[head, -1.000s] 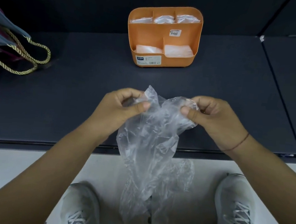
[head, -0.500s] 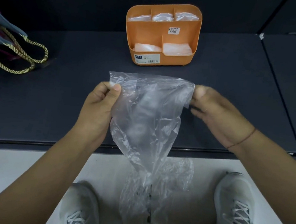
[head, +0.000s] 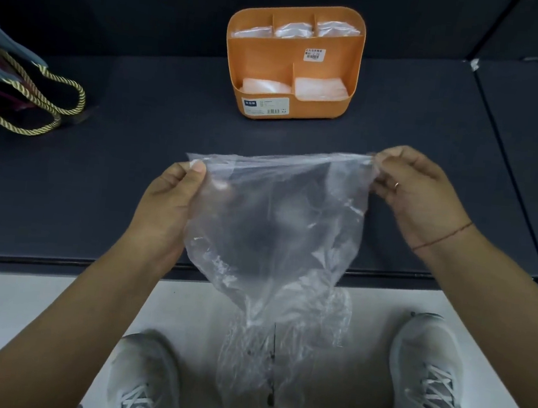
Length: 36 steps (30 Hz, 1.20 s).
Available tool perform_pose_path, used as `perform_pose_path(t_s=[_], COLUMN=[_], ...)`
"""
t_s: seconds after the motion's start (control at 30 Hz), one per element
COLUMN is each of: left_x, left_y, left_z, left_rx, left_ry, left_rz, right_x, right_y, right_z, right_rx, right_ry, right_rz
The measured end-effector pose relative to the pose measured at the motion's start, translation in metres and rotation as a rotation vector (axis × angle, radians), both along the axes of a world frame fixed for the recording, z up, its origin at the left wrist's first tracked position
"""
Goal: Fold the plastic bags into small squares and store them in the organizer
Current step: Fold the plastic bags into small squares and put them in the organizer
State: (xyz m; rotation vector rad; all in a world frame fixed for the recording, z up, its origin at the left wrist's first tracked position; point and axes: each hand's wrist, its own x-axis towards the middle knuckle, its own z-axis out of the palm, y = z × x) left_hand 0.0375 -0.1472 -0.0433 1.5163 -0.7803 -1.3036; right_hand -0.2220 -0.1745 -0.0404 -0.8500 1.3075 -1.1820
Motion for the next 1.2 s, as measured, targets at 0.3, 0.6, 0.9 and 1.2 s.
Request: perform_pose_path(t_s=[0.3,0.6,0.9,1.2], left_x=[-0.001,-0.01,-0.004,0.022], left_y=[0.006,-0.034,-0.052,-0.048], left_z=[-0.011,0.023,0.0,-0.022], left_rx=[0.035,-0.173,0.122,0.181], left_ry=[-0.124,-0.491,-0.262,-0.083], left_rz=[-0.019,-0.537,-0.215,0.013], right_x=[0.004,0.039,-0.004,0.004], right_y=[-0.018,-0.03,-0.015,-0.001], right_z=[0.004,0.016,-0.008,-0.03], right_rx=[-0.146,-0.204,-0.09,0.003], right_ry=[0.427,0.342,0.25,0.258], right_rz=[-0.123,0.274,0.173,0.333])
